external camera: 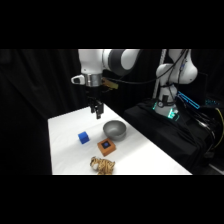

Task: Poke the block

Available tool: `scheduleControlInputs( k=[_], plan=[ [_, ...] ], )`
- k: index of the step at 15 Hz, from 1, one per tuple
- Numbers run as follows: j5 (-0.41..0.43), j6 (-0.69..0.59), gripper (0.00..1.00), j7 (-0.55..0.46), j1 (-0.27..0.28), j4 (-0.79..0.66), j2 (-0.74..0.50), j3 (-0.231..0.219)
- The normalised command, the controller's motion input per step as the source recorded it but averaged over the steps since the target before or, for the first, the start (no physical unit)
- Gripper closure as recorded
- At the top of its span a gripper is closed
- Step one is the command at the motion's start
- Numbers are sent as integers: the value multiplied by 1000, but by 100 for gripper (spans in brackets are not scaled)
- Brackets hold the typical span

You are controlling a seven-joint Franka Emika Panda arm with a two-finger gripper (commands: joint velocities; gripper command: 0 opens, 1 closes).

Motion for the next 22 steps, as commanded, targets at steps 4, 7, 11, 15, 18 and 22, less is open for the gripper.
scheduleControlInputs(
  k=[4, 7, 11, 15, 18, 22],
  plan=[
    [-33, -84, 76, 45, 19, 238, 145, 22],
    [-24, -40, 100, 35, 29, 104, 85, 29],
    [-14, 64, 100, 35, 50, -21, 53, 45],
    [-4, 189, 100, 42, 46, -54, 105, 32],
    [27, 302, 100, 9, 20, -46, 162, 23],
    [35, 264, 100, -4, 13, -17, 162, 25]
  ],
)
